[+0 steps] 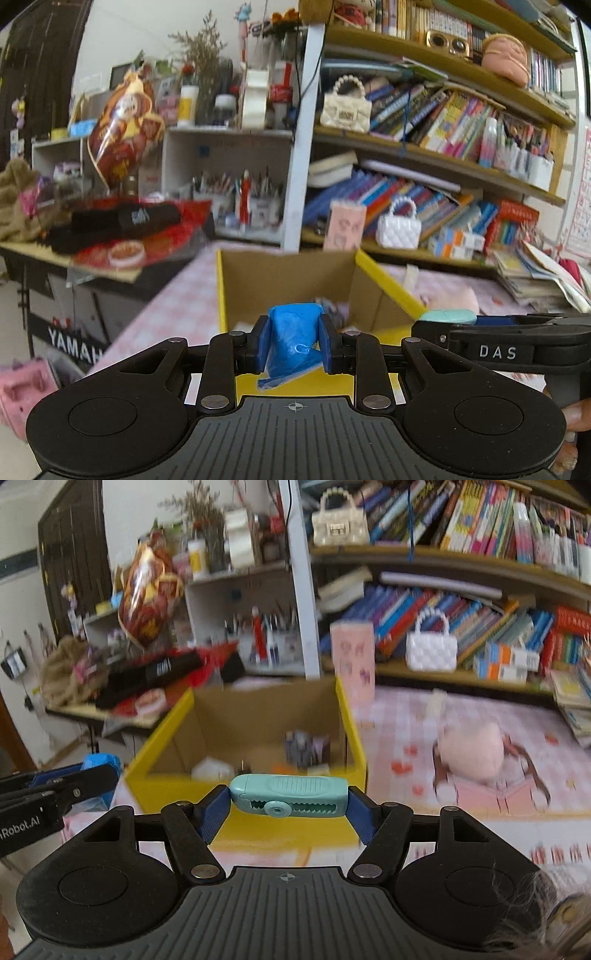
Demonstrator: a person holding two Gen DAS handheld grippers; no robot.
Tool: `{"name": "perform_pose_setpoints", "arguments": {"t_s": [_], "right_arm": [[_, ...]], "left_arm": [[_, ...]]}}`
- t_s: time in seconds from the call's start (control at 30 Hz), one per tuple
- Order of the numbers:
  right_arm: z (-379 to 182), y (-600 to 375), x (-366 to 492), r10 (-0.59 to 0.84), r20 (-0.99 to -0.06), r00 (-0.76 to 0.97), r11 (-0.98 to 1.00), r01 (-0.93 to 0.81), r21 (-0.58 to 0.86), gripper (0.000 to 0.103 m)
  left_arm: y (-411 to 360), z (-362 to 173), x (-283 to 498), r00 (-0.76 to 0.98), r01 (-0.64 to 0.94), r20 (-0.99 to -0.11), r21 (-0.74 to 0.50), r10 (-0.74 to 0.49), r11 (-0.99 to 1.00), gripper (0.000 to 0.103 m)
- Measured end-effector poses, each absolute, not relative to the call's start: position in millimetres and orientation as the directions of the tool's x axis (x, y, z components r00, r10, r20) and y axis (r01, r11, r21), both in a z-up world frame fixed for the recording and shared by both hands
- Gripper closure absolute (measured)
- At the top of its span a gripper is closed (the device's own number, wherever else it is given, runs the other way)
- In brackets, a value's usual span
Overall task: Organize objects
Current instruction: 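Carry the blue cloth and mint-green clip over the yellow box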
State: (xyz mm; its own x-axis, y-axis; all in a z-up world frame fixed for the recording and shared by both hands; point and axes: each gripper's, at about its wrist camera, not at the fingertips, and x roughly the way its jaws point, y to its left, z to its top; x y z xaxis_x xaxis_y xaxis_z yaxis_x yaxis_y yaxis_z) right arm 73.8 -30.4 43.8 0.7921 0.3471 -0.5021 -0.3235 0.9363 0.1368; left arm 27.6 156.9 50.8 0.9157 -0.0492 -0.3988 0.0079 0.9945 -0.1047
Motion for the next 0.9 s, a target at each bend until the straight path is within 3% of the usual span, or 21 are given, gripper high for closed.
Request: {"name": "perform_pose_setpoints", "arguments": {"t_s": [0.23, 0.4, 0.6, 0.9], "right_arm": [[53, -21, 125, 0.375, -0.464, 0.803, 0.923, -0.367, 0.111, 0.038], [33, 3, 162, 0.392, -0.505, 0.769, 0.893, -0.450, 0.009, 0.038], [3, 29, 202, 0.395, -0.618, 0.679, 0.831, -0.551, -0.075, 0.038], [-12, 38, 220, 0.422, -0.682, 0.598, 0.793, -0.608, -0.042, 0.037]], "left_arm": [[157, 48, 81, 0.913, -0.024, -0.407, -0.093, -0.016, 0.995, 0.077], [158, 28, 112, 0.876, -0.047, -0.482, -0.075, 0.005, 0.996, 0.077], [156, 9, 136, 0.830, -0.049, -0.558, -0.029, 0.024, 0.998, 0.077], [163, -3, 142, 0.810, -0.081, -0.586, -0.051, 0.036, 0.995, 0.071]]}}
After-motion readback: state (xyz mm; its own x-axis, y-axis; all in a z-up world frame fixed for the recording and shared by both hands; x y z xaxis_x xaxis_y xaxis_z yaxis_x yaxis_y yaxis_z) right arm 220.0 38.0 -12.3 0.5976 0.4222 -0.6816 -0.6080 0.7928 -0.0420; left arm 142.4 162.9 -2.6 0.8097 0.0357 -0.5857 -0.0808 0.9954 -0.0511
